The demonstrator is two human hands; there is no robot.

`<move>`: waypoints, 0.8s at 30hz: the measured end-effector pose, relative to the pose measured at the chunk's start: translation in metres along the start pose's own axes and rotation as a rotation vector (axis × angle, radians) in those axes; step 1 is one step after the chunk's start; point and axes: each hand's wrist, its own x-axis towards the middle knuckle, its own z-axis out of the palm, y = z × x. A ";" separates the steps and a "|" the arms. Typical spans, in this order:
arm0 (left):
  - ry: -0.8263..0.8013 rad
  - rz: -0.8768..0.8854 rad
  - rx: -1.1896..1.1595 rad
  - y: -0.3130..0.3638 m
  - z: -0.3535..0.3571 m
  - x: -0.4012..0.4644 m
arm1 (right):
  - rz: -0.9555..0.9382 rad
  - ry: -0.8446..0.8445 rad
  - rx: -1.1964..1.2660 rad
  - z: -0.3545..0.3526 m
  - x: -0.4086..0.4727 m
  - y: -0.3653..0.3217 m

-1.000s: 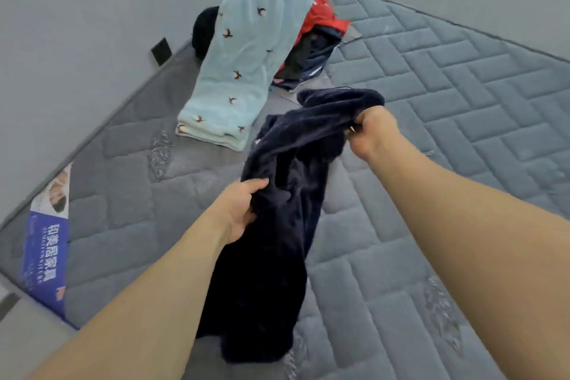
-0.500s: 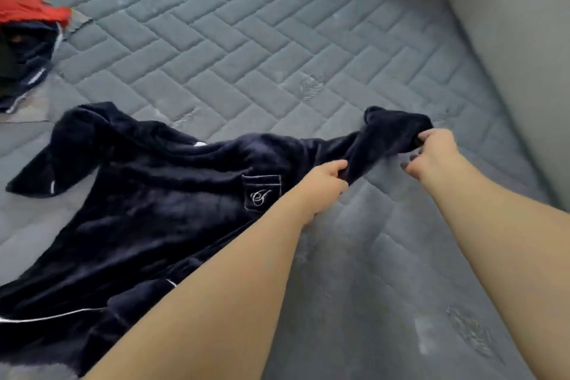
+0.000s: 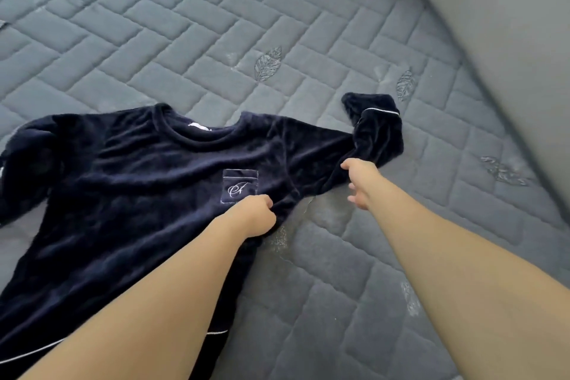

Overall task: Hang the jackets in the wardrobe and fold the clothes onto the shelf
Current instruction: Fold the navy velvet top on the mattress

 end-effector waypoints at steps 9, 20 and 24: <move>0.201 0.131 0.072 0.035 0.031 0.086 | -0.055 0.332 -0.214 0.005 0.128 -0.030; 0.432 0.027 0.195 0.163 -0.021 0.221 | -0.281 0.278 -0.404 -0.067 0.238 -0.062; 0.532 -0.017 0.196 0.192 -0.032 0.230 | -0.075 -0.139 0.458 -0.128 0.239 -0.080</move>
